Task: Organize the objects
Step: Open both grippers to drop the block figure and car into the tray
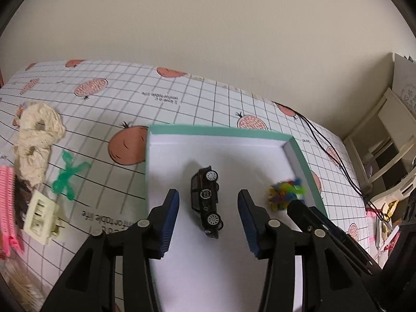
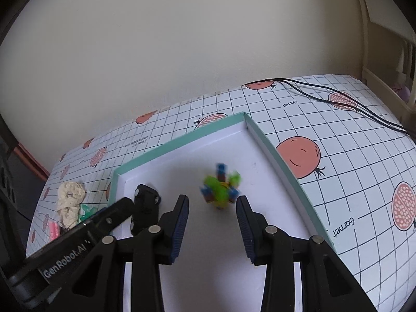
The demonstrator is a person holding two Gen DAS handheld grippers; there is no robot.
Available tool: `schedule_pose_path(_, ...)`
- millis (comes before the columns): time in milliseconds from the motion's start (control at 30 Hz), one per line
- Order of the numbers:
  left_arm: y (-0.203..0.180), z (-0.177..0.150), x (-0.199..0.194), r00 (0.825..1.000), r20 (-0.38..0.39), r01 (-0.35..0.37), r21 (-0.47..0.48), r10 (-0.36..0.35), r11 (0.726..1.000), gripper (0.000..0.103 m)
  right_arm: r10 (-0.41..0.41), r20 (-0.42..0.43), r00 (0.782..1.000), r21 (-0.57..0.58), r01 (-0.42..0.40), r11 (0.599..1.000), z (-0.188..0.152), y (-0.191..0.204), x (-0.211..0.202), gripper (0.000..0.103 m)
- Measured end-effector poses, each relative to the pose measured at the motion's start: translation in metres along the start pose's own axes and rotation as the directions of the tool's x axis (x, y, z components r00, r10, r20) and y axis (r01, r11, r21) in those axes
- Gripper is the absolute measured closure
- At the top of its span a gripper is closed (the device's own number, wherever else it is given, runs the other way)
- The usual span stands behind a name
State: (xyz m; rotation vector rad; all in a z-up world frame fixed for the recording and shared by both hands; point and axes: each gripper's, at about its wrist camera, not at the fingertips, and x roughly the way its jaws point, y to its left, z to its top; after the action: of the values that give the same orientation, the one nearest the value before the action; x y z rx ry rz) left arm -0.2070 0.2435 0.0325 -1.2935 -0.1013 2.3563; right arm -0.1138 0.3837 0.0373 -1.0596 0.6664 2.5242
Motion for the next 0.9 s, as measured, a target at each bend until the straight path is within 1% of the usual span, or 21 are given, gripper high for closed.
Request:
schedule_pose_path(100, 0.004, 0.0, -0.006, 1.0, 0.012, -0.015, 0.0, 0.015, 1.0, 0.055, 0.001, -0.002, 1.0, -0.009, -0.001, 1.0, -0.001, 0.001, -0.002, 0.062)
schedule_pose_path(233, 0.01, -0.002, -0.011, 0.998, 0.018, -0.055, 0.002, 0.055, 0.998, 0.055, -0.007, -0.006, 1.0, -0.024, 0.007, 1.0, -0.002, 0.001, -0.003, 0.062)
schedule_pose_path(300, 0.015, -0.004, -0.013, 0.998, 0.016, -0.065, -0.004, 0.065, 0.998, 0.053, -0.007, -0.007, 1.0, -0.034, 0.006, 0.999, -0.003, 0.002, -0.003, 0.062)
schedule_pose_path(333, 0.017, -0.004, -0.014, 0.997, 0.016, -0.07, -0.008, 0.07, 0.998, 0.053, -0.013, -0.008, 1.0, -0.038, 0.012, 0.999, -0.003, 0.003, -0.004, 0.058)
schedule_pose_path(367, 0.02, -0.005, -0.015, 0.997, 0.017, -0.08, -0.012, 0.08, 0.997, 0.05, -0.019, -0.008, 1.0, -0.041, 0.018, 0.999, -0.004, 0.003, -0.005, 0.05)
schedule_pose_path(400, 0.022, -0.006, -0.016, 0.996, 0.017, -0.089, -0.015, 0.09, 0.996, 0.049, -0.027, -0.007, 1.0, -0.045, 0.026, 0.999, -0.004, 0.003, -0.005, 0.046)
schedule_pose_path(433, 0.026, -0.007, -0.017, 0.995, 0.018, -0.099, -0.02, 0.1, 0.995, 0.048, -0.037, -0.013, 0.999, -0.052, 0.036, 0.998, -0.004, 0.004, -0.005, 0.043)
schedule_pose_path(500, 0.032, -0.009, -0.019, 0.992, 0.021, -0.122, -0.031, 0.122, 0.992, 0.047, -0.044, -0.026, 0.999, -0.06, 0.043, 0.997, -0.005, 0.005, -0.004, 0.042)
schedule_pose_path(533, 0.036, -0.01, -0.02, 0.99, 0.022, -0.136, -0.039, 0.137, 0.99, 0.046, -0.059, -0.032, 0.998, -0.069, 0.057, 0.996, -0.005, 0.005, -0.003, 0.04)
schedule_pose_path(567, 0.039, -0.01, -0.019, 0.99, 0.022, -0.142, -0.044, 0.143, 0.989, 0.043, -0.065, -0.034, 0.997, -0.076, 0.062, 0.995, -0.005, 0.005, -0.003, 0.036)
schedule_pose_path(600, 0.041, -0.01, -0.02, 0.989, 0.022, -0.146, -0.05, 0.147, 0.988, 0.036, -0.064, -0.038, 0.997, -0.081, 0.061, 0.995, -0.006, 0.006, -0.003, 0.035)
schedule_pose_path(633, 0.044, -0.011, -0.021, 0.988, 0.025, -0.149, -0.053, 0.151, 0.987, 0.033, -0.067, -0.042, 0.997, -0.086, 0.063, 0.994, -0.006, 0.006, -0.002, 0.031)
schedule_pose_path(667, 0.046, -0.012, -0.022, 0.987, 0.03, -0.153, -0.054, 0.155, 0.987, 0.03, -0.075, -0.044, 0.996, -0.094, 0.071, 0.993, -0.007, 0.006, -0.002, 0.027)
schedule_pose_path(733, 0.049, -0.014, -0.022, 0.986, 0.034, -0.159, -0.054, 0.161, 0.986, 0.029, -0.081, -0.048, 0.996, -0.106, 0.075, 0.992, -0.008, 0.007, -0.003, 0.021)
schedule_pose_path(800, 0.053, -0.016, -0.022, 0.986, 0.032, -0.159, -0.059, 0.161, 0.985, 0.018, -0.083, -0.054, 0.995, -0.113, 0.076, 0.991, -0.009, 0.009, -0.002, 0.016)
schedule_pose_path(867, 0.056, -0.018, -0.023, 0.986, 0.034, -0.159, -0.07, 0.162, 0.985, 0.015, -0.09, -0.06, 0.994, -0.121, 0.082, 0.989, -0.009, 0.01, -0.002, 0.007)
schedule_pose_path(900, 0.058, -0.02, -0.024, 0.986, 0.034, -0.161, -0.073, 0.164, 0.984, 0.015, -0.094, -0.06, 0.994, -0.125, 0.086, 0.988, -0.01, 0.011, -0.003, 0.007)
